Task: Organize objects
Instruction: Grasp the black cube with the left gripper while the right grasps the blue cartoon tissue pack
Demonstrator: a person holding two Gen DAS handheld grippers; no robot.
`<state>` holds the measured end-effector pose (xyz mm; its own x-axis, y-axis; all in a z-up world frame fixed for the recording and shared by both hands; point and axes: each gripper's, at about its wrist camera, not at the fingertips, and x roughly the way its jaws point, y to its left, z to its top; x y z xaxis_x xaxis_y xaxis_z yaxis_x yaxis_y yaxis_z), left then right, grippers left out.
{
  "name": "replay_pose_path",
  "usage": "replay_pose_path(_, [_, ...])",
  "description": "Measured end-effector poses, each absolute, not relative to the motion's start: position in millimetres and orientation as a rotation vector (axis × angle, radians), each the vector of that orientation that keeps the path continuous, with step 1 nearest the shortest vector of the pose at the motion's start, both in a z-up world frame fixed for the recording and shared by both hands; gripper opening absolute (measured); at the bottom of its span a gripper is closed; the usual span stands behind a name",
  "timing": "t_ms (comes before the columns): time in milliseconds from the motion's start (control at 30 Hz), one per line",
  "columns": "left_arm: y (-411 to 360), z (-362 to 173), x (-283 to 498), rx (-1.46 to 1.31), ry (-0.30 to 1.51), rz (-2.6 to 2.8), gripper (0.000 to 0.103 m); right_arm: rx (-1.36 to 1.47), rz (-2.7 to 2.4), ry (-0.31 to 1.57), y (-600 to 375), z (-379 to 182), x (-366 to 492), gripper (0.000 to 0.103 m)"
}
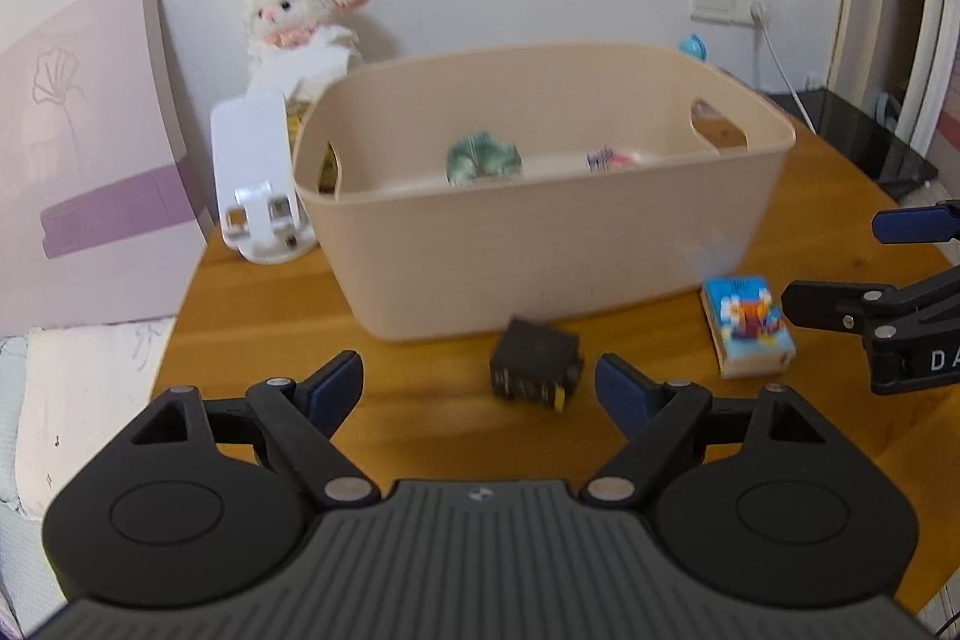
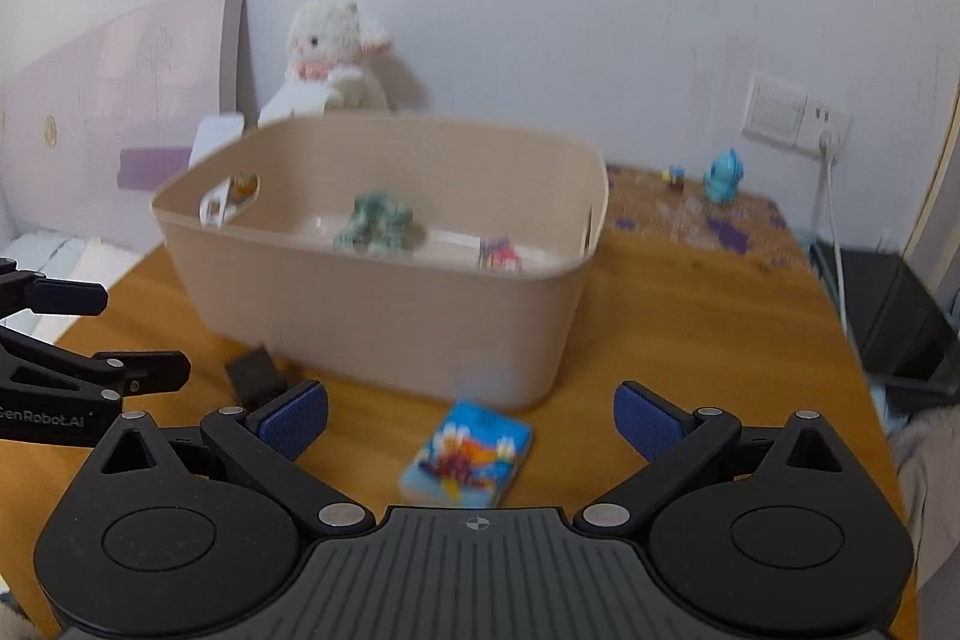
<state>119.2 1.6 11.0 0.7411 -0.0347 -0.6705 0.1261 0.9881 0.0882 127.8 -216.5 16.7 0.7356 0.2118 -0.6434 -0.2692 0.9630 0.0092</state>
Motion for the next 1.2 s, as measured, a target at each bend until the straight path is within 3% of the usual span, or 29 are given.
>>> replay_pose_path(567, [-5.2, -50.0, 136.3, 0.105, 0.858, -0.138, 0.086, -0.049, 0.25, 0.885, -223.6, -51.6, 143.1, 0.103])
replay_pose_path(1200, [4.1, -67.0, 166.3, 0.058, 0.746, -0.124, 0.093, -0.08, 0.21, 0.755, -201.0, -68.4, 164.8, 0.103])
